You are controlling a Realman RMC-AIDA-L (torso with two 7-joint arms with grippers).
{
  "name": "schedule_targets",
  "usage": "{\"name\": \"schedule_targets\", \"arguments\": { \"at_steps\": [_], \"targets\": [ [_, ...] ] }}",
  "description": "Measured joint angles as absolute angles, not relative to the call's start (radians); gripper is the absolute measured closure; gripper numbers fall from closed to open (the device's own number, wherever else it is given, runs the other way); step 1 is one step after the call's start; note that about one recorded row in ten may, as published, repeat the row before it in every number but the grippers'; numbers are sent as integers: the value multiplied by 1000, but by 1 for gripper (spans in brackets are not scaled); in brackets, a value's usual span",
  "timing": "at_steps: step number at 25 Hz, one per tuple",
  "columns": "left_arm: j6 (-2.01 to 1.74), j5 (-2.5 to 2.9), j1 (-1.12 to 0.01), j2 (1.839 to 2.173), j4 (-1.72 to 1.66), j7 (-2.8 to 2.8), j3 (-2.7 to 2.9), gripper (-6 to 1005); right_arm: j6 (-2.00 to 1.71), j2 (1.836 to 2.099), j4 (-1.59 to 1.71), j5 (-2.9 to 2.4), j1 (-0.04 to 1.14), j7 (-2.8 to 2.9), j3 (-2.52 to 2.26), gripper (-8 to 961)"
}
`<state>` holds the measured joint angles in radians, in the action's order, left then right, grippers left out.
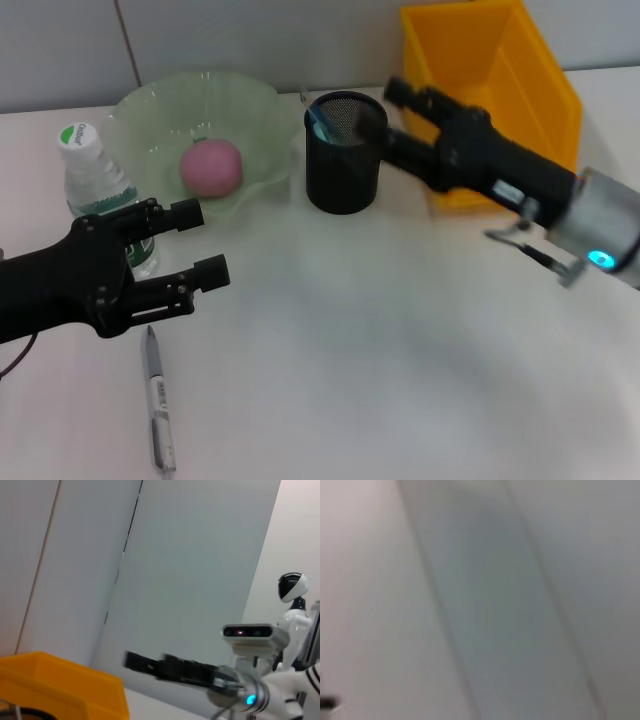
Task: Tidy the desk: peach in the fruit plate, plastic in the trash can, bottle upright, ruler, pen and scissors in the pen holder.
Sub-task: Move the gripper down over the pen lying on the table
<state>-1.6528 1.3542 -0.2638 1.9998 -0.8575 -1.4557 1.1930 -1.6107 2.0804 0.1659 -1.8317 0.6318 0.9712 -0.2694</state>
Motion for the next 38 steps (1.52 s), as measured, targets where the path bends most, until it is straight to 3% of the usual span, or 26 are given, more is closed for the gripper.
{"name": "schedule_targets", "arguments": {
  "at_steps": [8, 14, 34, 38],
  "targets": [
    [-1654, 1444, -275, 2016, -857, -1455, 1138, 193, -1712, 2078, 480, -1892, 486, 1188, -532, 200],
    [-1656, 1509, -306, 2014, -858, -1468, 1131, 193, -1725, 2074, 605, -1944, 439, 1248, -679, 200],
    [-1801, 1846, -488, 2005, -1163, -1499, 1140, 193, -1761, 2053, 726, -2076, 441, 1394, -690, 199],
    [-1860, 1957, -508, 2023, -1290, -1421, 1141, 193, -1751, 2046, 715, -2073, 438, 1429, -681, 199]
  ]
}}
